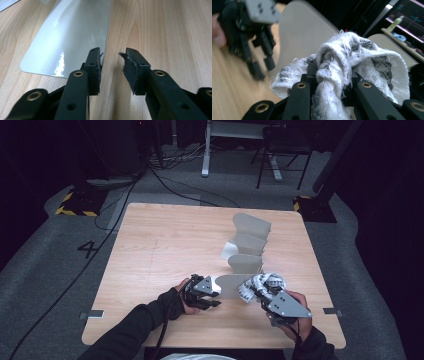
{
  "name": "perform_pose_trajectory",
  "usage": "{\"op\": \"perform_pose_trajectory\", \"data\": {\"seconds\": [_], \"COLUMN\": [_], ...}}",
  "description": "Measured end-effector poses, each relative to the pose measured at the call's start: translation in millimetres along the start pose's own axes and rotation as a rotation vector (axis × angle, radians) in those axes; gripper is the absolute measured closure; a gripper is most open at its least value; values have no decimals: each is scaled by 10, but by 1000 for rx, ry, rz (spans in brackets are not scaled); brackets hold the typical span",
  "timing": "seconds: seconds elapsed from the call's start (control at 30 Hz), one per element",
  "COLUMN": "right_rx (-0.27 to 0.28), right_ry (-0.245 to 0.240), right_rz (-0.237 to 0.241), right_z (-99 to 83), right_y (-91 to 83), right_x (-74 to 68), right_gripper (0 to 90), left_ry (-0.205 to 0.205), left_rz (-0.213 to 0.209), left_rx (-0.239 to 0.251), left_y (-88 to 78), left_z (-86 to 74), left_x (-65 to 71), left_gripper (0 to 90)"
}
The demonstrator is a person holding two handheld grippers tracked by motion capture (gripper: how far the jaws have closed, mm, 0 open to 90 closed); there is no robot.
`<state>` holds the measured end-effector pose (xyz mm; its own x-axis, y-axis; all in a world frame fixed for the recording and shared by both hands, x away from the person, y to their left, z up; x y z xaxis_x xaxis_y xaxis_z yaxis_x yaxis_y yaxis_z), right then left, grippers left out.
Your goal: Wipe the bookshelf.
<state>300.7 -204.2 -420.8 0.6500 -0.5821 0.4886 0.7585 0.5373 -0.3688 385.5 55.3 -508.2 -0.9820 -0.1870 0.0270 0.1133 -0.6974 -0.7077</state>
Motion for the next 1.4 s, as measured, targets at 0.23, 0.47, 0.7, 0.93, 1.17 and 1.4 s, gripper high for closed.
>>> {"op": "perform_pose_trajectory", "data": {"seconds": [0.23, 0.47, 0.7, 0.93, 1.17, 1.4], "right_rx": [-88, -150, -128, -34, 80, 22], "right_ry": [-66, -39, -59, -49, 11, 8], "right_rz": [106, 224, 214, 144, 63, 97], "right_z": [-70, -251, -183, 1, 184, 30], "right_y": [355, 698, 784, 535, 213, 235], "right_x": [-291, -528, -615, -421, -121, -102], "right_gripper": [735, 746, 744, 747, 748, 750], "left_ry": [3, 9, 0, 8, -3, -7], "left_rz": [2, 8, 16, 20, 24, 22], "left_rx": [0, -4, -3, -4, -1, -1], "left_y": [2, 1, -8, -6, -16, -25], "left_z": [1, 0, -7, -6, -16, -26], "left_x": [1, 15, 1, 4, 11, 7], "left_gripper": [667, 658, 644, 644, 643, 644]}}
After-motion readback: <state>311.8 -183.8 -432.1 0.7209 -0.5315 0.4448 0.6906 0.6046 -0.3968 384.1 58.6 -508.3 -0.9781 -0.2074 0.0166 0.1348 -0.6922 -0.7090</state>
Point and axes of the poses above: each handheld gripper's, and its own axes: y roughly forward along the jaws, z roughly out of its top, x roughly to its right, the point moved 1 cm from there along y, roughly forward along the jaws, and after that the axes turned 2 degrees about -x, right-handed, at the moved point
